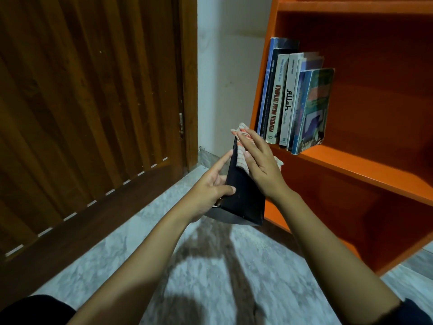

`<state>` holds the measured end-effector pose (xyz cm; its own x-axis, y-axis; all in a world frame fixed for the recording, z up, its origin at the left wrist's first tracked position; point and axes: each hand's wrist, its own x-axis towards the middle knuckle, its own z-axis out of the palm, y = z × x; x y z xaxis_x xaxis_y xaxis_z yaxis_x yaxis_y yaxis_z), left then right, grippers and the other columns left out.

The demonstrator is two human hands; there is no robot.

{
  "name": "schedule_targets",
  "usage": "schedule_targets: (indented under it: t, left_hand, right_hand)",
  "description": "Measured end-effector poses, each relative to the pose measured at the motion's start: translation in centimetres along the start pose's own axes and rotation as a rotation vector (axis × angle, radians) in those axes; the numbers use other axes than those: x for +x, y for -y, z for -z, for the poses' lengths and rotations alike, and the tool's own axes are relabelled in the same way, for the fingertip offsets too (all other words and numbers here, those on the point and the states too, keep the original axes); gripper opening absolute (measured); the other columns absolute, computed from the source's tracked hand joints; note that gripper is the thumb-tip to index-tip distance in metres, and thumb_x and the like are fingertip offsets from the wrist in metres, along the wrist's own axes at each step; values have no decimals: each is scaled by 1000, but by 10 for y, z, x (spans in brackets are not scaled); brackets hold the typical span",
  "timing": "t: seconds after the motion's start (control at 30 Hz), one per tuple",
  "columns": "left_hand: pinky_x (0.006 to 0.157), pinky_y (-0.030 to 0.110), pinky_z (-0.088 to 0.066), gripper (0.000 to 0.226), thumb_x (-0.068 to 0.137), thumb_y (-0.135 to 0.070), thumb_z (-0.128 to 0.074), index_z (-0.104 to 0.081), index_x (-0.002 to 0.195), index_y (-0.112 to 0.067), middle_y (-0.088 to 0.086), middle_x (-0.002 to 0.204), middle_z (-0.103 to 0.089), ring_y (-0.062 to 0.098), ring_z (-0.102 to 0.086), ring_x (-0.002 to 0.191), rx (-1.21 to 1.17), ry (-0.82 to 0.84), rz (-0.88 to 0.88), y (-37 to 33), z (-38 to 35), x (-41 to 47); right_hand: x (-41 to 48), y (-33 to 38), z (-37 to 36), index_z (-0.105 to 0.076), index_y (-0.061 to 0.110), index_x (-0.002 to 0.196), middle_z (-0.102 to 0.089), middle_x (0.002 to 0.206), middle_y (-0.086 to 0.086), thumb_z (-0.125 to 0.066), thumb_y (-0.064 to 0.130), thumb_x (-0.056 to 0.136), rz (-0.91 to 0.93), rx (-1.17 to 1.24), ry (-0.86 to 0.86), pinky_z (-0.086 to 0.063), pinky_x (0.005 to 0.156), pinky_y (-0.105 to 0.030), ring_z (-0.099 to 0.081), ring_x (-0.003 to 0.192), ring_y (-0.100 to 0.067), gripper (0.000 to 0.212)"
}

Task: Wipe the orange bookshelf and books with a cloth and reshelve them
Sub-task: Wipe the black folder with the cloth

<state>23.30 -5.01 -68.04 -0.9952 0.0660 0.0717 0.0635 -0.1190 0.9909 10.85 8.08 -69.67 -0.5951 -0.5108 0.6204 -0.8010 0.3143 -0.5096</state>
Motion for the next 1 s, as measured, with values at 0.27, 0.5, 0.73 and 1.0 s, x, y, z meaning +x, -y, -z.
schedule_targets:
  t: [0.27, 0.5, 0.73, 1.0]
  left_hand:
    - [75, 28, -56, 74, 90, 15, -42, -24, 143, -34, 6, 101, -69, 17, -69, 86, -34, -21, -2, 10, -4, 0]
    - [82, 33, -54, 78, 89, 17, -42, -22, 147, -31, 0, 101, -72, 17, -68, 92, -32, -94, -29, 18, -3, 5]
    - [67, 30, -45, 75, 91, 9, -46, -19, 148, -33, 5, 105, -69, 13, -63, 79, -6, -125, -17, 25, 0, 4]
    - [91, 35, -51, 69, 94, 1, -46, -19, 148, -34, 14, 134, -55, 21, -60, 111, -138, -155, 6, 28, 0, 3]
  right_hand:
    - [-10, -3, -1, -36, 30, 143, -29, 153, 4, -28, 38, 98, 15, -21, 43, -22, 115, -45, -21, 142, -12, 46]
    - [-23, 0, -9, -37, 31, 142, -29, 153, 5, -28, 38, 99, 10, -7, 102, -25, 114, -46, -23, 141, -12, 45]
    - [-32, 1, -10, -37, 31, 143, -28, 152, 9, -31, 32, 100, -1, 3, 145, -21, 116, -38, -22, 141, -8, 43]
    - [-42, -2, -12, -41, 32, 140, -31, 149, 12, -29, 39, 98, 4, 13, 204, -17, 112, -22, -25, 140, -9, 44]
